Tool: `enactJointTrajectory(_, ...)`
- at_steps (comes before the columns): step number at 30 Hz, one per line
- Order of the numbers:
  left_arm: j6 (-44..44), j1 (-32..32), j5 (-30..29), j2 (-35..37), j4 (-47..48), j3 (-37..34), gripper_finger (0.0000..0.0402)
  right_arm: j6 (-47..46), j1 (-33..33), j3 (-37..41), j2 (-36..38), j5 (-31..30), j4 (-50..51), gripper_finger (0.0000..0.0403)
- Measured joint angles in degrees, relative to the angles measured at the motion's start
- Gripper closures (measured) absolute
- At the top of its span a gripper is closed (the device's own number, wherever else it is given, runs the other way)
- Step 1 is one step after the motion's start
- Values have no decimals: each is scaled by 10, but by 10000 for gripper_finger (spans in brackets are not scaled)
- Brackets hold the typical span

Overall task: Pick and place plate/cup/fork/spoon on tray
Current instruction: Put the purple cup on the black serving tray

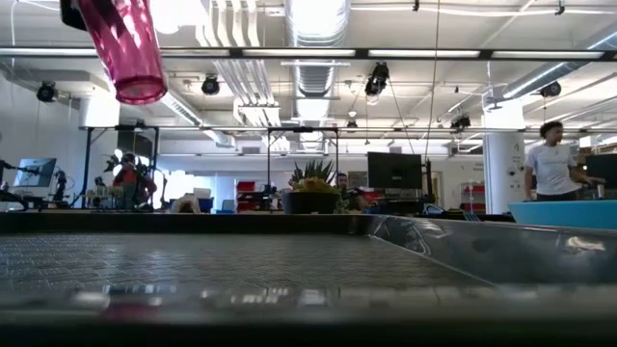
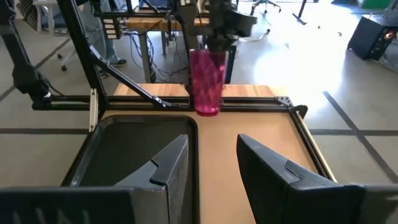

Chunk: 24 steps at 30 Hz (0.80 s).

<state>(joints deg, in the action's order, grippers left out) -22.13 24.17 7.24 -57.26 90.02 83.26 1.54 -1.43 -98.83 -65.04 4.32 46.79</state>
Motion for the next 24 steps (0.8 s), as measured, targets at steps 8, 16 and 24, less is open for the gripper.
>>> enactJointTrajectory(8, -75, -126, -17, -25, 0, -47, 401, -4, 0, 0, 0, 0, 0, 275)
enactJointTrajectory(16, -91, -228, -17, -99, 0, -114, 401, -5, 0, 0, -1, 0, 1, 275)
enactJointTrajectory(24, -106, -270, -17, -149, -36, -150, 402, -4, 0, 0, -1, 0, 13, 275)
